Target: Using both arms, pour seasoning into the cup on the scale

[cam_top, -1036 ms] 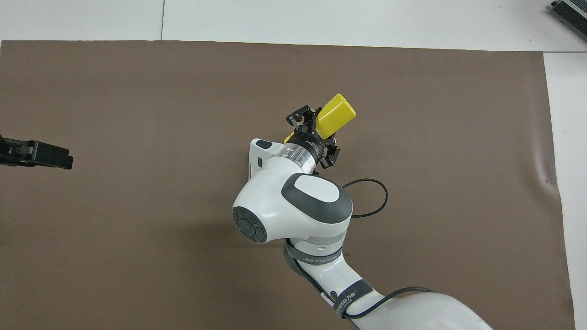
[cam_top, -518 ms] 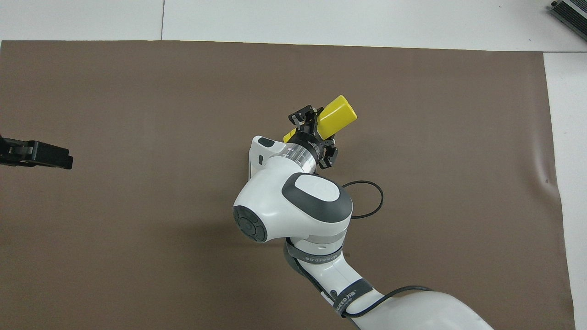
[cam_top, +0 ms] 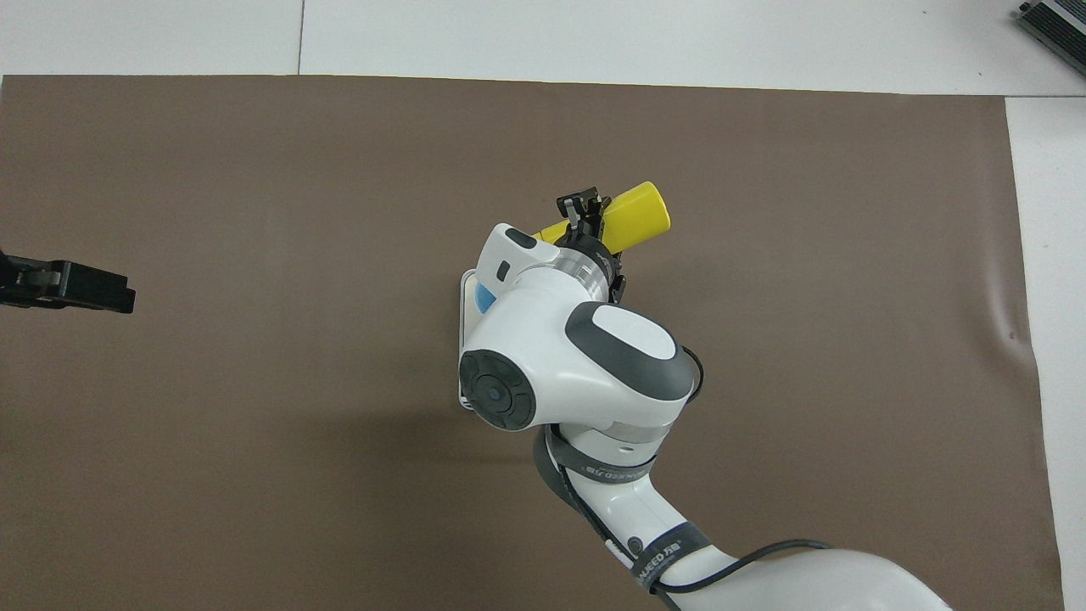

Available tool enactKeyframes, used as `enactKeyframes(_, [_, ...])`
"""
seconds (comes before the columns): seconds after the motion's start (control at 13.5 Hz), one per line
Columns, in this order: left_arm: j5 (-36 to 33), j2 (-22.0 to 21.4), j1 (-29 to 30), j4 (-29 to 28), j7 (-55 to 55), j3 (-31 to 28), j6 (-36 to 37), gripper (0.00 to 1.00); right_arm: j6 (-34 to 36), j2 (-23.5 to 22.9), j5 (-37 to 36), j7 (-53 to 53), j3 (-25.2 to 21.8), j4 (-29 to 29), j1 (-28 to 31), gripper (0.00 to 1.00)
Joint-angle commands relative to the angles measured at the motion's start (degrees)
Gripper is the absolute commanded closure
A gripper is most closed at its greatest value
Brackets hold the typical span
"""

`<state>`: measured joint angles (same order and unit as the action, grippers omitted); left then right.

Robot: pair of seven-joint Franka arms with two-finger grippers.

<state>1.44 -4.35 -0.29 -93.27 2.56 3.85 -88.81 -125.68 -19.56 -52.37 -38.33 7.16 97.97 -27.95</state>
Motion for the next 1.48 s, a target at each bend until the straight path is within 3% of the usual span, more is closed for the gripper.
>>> enactKeyframes(0.0, [0.41,-0.84,0.91,-0.42,-0.19,0.46,0.92,0.0,-2.99,5.65,4.37,0.27,0.49,4.77,2.63,1.0])
enactKeyframes(0.67, [0.41,-0.84,0.91,-0.42,-0.1,0.46,0.92,0.0,-3.08,12.25,35.72,-3.84,0.49,5.56,10.53,1.0])
enactKeyframes(1.04, [0.41,-0.84,0.91,-0.42,-0.19,0.46,0.92,0.0,-2.11,15.95,60.94,-23.84,0.49,6.43,21.95,1.0])
enactKeyframes(1.41, [0.41,-0.84,0.91,-0.42,-0.1,0.46,0.92,0.0,-2.2,18.76,84.68,-44.35,0.4,13.37,31.8,1.0])
